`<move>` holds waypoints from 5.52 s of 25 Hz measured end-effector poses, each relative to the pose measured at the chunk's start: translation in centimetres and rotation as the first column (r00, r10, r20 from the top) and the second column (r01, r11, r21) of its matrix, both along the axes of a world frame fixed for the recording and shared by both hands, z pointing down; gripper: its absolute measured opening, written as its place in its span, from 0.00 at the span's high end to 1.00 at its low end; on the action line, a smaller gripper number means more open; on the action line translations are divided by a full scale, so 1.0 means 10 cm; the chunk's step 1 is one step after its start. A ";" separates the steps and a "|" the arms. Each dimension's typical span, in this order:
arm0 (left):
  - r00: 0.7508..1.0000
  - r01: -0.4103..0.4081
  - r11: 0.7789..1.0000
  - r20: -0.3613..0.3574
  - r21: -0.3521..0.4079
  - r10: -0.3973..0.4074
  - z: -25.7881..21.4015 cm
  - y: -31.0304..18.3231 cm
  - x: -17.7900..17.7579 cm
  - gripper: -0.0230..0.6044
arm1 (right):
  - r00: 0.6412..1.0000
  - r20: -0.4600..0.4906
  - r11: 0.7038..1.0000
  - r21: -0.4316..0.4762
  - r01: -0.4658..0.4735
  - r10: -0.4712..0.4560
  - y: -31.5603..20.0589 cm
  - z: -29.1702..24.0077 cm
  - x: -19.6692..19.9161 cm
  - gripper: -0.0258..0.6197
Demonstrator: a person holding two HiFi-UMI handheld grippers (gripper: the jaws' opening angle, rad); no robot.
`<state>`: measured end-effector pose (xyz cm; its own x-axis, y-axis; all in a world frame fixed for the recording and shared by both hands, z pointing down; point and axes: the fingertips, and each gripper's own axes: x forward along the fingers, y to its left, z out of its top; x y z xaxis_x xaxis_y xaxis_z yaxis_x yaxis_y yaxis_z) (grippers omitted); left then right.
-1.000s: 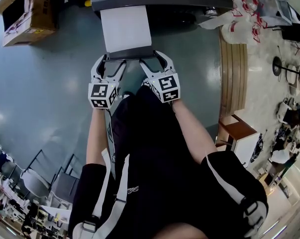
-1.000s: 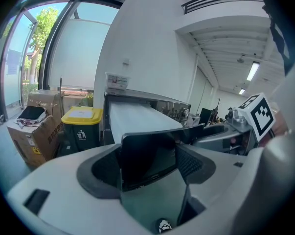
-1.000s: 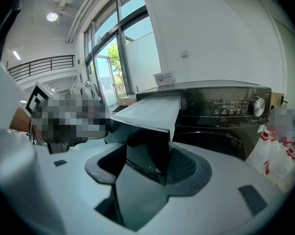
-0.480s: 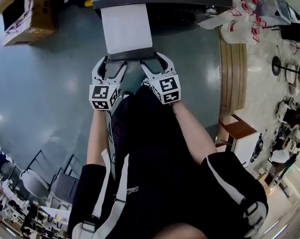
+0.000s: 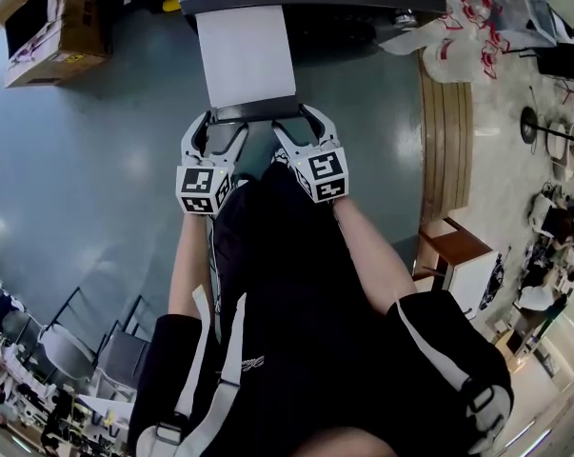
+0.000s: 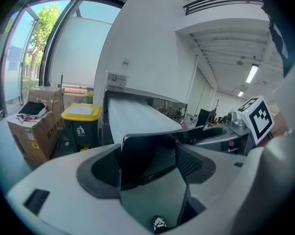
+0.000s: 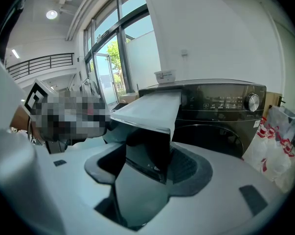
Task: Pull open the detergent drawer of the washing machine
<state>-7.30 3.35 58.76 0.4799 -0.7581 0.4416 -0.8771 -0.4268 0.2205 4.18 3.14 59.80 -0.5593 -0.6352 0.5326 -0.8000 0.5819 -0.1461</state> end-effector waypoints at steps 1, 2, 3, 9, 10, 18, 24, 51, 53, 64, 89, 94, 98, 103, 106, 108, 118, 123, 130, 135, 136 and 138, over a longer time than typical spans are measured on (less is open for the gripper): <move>1.000 0.000 1.000 -0.004 0.000 0.000 0.00 0.01 0.00 0.43 | 1.000 -0.001 1.000 0.001 -0.001 0.001 0.01 0.00 0.00 0.54; 1.000 0.001 1.000 -0.007 0.001 -0.001 -0.01 0.01 -0.01 0.43 | 1.000 -0.002 1.000 0.003 -0.002 0.002 0.01 -0.01 -0.01 0.54; 1.000 0.001 1.000 -0.010 0.003 -0.001 -0.02 0.01 -0.01 0.43 | 1.000 -0.002 1.000 0.005 -0.003 0.003 0.01 -0.01 -0.01 0.54; 1.000 0.000 1.000 -0.012 0.005 0.000 -0.02 0.06 -0.01 0.43 | 1.000 -0.006 1.000 0.004 -0.008 0.008 0.06 -0.02 -0.01 0.54; 1.000 -0.002 1.000 -0.012 0.004 0.002 -0.02 0.07 -0.01 0.43 | 1.000 -0.006 1.000 0.004 -0.010 0.010 0.07 -0.01 -0.01 0.54; 1.000 -0.003 1.000 -0.010 0.003 0.003 -0.01 0.19 0.01 0.43 | 1.000 -0.004 1.000 0.010 -0.016 0.016 0.19 0.00 0.01 0.53; 1.000 -0.002 1.000 -0.002 0.013 0.002 0.00 0.18 0.01 0.43 | 1.000 -0.010 1.000 0.015 -0.018 0.019 0.18 0.02 0.01 0.52; 0.999 0.042 0.995 -0.025 -0.087 -0.045 -0.14 0.76 -0.15 0.43 | 0.984 -0.179 1.000 -0.006 0.009 -0.010 0.68 -0.25 0.44 0.55; 0.999 0.033 0.996 -0.033 -0.085 -0.036 -0.25 0.80 -0.14 0.44 | 0.981 -0.193 1.000 -0.011 0.007 -0.009 0.77 -0.34 0.44 0.57; 0.999 0.030 0.997 -0.026 -0.071 -0.032 -0.79 0.86 -0.17 0.86 | 0.977 -0.201 0.997 -0.006 -0.073 0.070 0.89 -0.88 0.14 0.95; 0.983 0.151 0.971 -0.135 0.185 -0.127 -2.68 0.44 0.13 0.93 | 0.996 -0.057 0.977 0.202 0.074 -0.063 0.31 -2.74 -0.39 0.95; 0.978 0.186 0.933 -0.152 0.307 -0.145 -3.26 0.32 0.28 0.93 | 0.995 -0.075 0.943 0.323 0.081 -0.060 0.16 -3.26 -0.22 0.95; 0.982 0.182 0.894 -0.113 0.409 -0.149 -3.68 0.26 0.44 0.93 | 0.998 -0.009 0.929 0.366 0.060 -0.061 0.07 -3.59 -0.06 0.95; 0.979 0.200 0.853 -0.133 0.482 -0.154 -3.98 0.13 0.56 0.93 | 0.999 0.016 0.903 0.429 0.030 -0.040 -0.09 -3.87 0.23 0.95; 0.980 0.201 0.847 -0.106 0.492 -0.171 -4.07 0.16 0.55 0.93 | 0.999 0.017 0.889 0.458 0.020 -0.031 -0.09 -3.99 0.30 0.95; 0.978 0.206 0.840 -0.095 0.502 -0.183 -4.14 0.16 0.53 0.93 | 0.999 0.031 0.881 0.474 0.016 -0.035 -0.10 -4.07 0.31 0.95; 0.979 0.202 0.836 -0.085 0.509 -0.185 -4.07 0.09 0.61 0.93 | 0.998 0.065 0.880 0.474 -0.021 -0.011 -0.20 -3.97 0.42 0.95; 0.975 0.216 0.821 -0.078 0.529 -0.206 -4.16 0.10 0.54 0.93 | 0.998 0.069 0.876 0.482 -0.023 -0.011 -0.18 -4.01 0.41 0.95; 0.978 0.207 0.832 -0.094 0.515 -0.185 -4.11 0.17 0.62 0.93 | 0.997 0.067 0.877 0.480 -0.007 -0.028 -0.09 -3.99 0.37 0.95; 0.977 0.211 0.828 -0.097 0.520 -0.189 -4.12 0.21 0.61 0.93 | 0.997 0.070 0.879 0.477 -0.011 -0.025 -0.07 -4.00 0.39 0.95; 0.977 0.213 0.827 -0.097 0.520 -0.190 -4.12 0.21 0.61 0.93 | 0.997 0.070 0.879 0.477 -0.011 -0.026 -0.06 -4.00 0.39 0.95; 0.976 0.215 0.828 -0.097 0.518 -0.193 -4.12 0.23 0.60 0.93 | 0.997 0.073 0.877 0.480 -0.011 -0.028 -0.04 -4.00 0.39 0.95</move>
<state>-1.26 5.65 17.57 0.2970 -0.9527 -0.0639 -0.9524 -0.3004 0.0514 8.07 2.73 19.76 -0.5920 -0.7970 0.1201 -0.7925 0.6027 0.0930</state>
